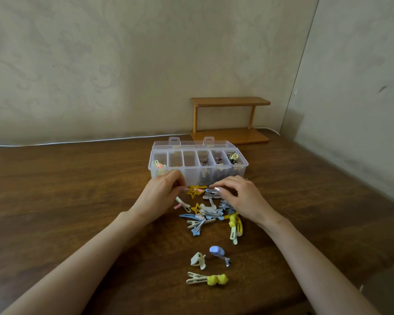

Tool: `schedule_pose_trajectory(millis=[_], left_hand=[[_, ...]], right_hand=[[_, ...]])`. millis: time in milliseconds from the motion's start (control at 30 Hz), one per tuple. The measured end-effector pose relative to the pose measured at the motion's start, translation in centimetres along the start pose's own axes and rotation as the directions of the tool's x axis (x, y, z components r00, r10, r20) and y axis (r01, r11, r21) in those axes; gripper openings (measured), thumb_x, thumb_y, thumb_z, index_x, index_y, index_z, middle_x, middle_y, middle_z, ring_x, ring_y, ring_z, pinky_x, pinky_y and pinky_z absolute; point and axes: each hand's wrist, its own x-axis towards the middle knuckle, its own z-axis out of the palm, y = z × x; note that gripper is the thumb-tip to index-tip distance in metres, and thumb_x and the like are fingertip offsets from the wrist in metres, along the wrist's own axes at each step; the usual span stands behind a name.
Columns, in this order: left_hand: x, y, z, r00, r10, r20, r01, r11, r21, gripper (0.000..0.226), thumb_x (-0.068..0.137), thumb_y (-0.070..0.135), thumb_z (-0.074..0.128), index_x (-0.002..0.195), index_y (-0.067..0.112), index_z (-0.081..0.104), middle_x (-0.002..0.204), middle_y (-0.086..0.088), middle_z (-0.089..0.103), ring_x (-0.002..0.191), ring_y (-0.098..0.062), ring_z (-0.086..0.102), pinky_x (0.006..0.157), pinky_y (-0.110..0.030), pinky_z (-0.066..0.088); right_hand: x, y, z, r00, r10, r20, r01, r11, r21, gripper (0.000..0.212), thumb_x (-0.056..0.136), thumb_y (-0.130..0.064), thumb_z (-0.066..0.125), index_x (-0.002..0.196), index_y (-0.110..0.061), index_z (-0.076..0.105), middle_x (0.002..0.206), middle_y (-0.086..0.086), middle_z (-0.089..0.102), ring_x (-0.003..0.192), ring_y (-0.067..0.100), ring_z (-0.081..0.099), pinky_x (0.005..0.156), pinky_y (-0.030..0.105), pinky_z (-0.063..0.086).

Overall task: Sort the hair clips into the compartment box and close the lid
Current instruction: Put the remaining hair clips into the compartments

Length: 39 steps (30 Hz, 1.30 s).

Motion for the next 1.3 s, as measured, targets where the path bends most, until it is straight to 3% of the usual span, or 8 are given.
schedule_pose_trajectory(millis=[200, 300, 500, 667, 800, 1033, 1167, 1300], left_hand=[[0.9, 0.4, -1.4, 0.892, 0.080, -0.444, -0.086, 0.996, 0.008, 0.006, 0.082, 0.004, 0.065, 0.086, 0.002, 0.060, 0.087, -0.005, 0.056, 0.073, -0.011, 0.052, 0.064, -0.010, 0.044], [1.5, -0.3, -2.0, 0.858, 0.015, -0.514, -0.031, 0.999, -0.022, 0.005, 0.083, 0.003, 0.064, 0.087, 0.001, 0.062, 0.087, -0.009, 0.058, 0.074, -0.016, 0.054, 0.065, -0.014, 0.044], [3.3, -1.9, -2.5, 0.878, -0.042, -0.476, 0.066, 0.997, 0.033, 0.003, 0.083, 0.001, 0.063, 0.086, 0.001, 0.065, 0.087, -0.012, 0.060, 0.073, -0.018, 0.052, 0.065, -0.025, 0.038], [5.4, -2.9, -2.8, 0.960, -0.022, -0.281, 0.077, 0.980, 0.186, 0.008, 0.086, 0.006, 0.060, 0.086, 0.007, 0.068, 0.088, -0.009, 0.064, 0.086, -0.026, 0.056, 0.067, -0.035, 0.044], [6.2, -2.3, -2.5, 0.987, -0.066, -0.149, 0.105, 0.956, 0.275, 0.015, 0.091, 0.015, 0.056, 0.100, 0.014, 0.067, 0.104, -0.004, 0.066, 0.099, -0.022, 0.051, 0.074, -0.029, 0.037], [4.1, -1.9, -2.5, 0.976, 0.026, -0.216, 0.041, 0.954, 0.298, 0.016, 0.089, 0.013, 0.058, 0.102, 0.013, 0.066, 0.112, -0.007, 0.063, 0.103, -0.026, 0.050, 0.080, -0.032, 0.040], [2.7, -1.5, -2.4, 0.963, 0.071, -0.259, 0.007, 0.958, 0.285, 0.012, 0.085, 0.011, 0.062, 0.097, 0.012, 0.065, 0.102, -0.007, 0.064, 0.093, -0.025, 0.053, 0.070, -0.028, 0.038], [1.1, -0.4, -1.6, 0.976, 0.108, -0.191, -0.069, 0.978, 0.199, 0.016, 0.083, 0.011, 0.065, 0.098, 0.013, 0.062, 0.101, -0.004, 0.060, 0.093, -0.018, 0.053, 0.066, -0.026, 0.043]], right_hand=[[0.1, 0.1, -0.2, 1.000, 0.029, -0.011, -0.029, 0.999, 0.037, 0.020, 0.093, -0.030, 0.055, 0.108, -0.023, 0.068, 0.104, -0.012, 0.063, 0.103, 0.004, 0.053, 0.088, 0.024, 0.044], [0.1, 0.0, -0.1, 0.999, 0.035, -0.020, -0.034, 0.999, 0.041, 0.020, 0.093, -0.029, 0.056, 0.107, -0.021, 0.068, 0.104, -0.011, 0.064, 0.103, 0.004, 0.053, 0.089, 0.023, 0.043], [0.0, 0.0, -0.2, 0.999, 0.041, -0.033, -0.039, 0.997, 0.059, 0.018, 0.093, -0.026, 0.057, 0.106, -0.021, 0.069, 0.102, -0.011, 0.064, 0.103, 0.004, 0.054, 0.090, 0.027, 0.045], [0.0, -0.1, -0.2, 0.999, 0.039, -0.034, -0.037, 0.997, 0.066, 0.018, 0.092, -0.024, 0.057, 0.105, -0.021, 0.069, 0.101, -0.012, 0.063, 0.102, 0.003, 0.054, 0.090, 0.029, 0.047], [0.0, 0.0, -0.3, 0.999, 0.044, -0.031, -0.042, 0.997, 0.070, 0.017, 0.092, -0.026, 0.057, 0.103, -0.023, 0.069, 0.099, -0.013, 0.063, 0.101, 0.002, 0.054, 0.090, 0.029, 0.046], [0.0, -0.2, -0.1, 1.000, 0.018, -0.019, -0.017, 0.999, 0.035, 0.017, 0.091, -0.025, 0.058, 0.104, -0.023, 0.069, 0.101, -0.012, 0.064, 0.102, 0.004, 0.053, 0.091, 0.029, 0.045], [-0.1, -0.4, 0.0, 1.000, -0.014, -0.019, 0.014, 1.000, -0.001, 0.017, 0.088, -0.026, 0.062, 0.103, -0.024, 0.069, 0.103, -0.013, 0.064, 0.103, 0.005, 0.050, 0.091, 0.029, 0.044], [-0.1, -0.7, 0.4, 0.995, -0.088, 0.041, 0.089, 0.996, -0.017, 0.018, 0.084, -0.029, 0.068, 0.102, -0.027, 0.070, 0.106, -0.012, 0.062, 0.108, 0.008, 0.046, 0.093, 0.033, 0.041]])
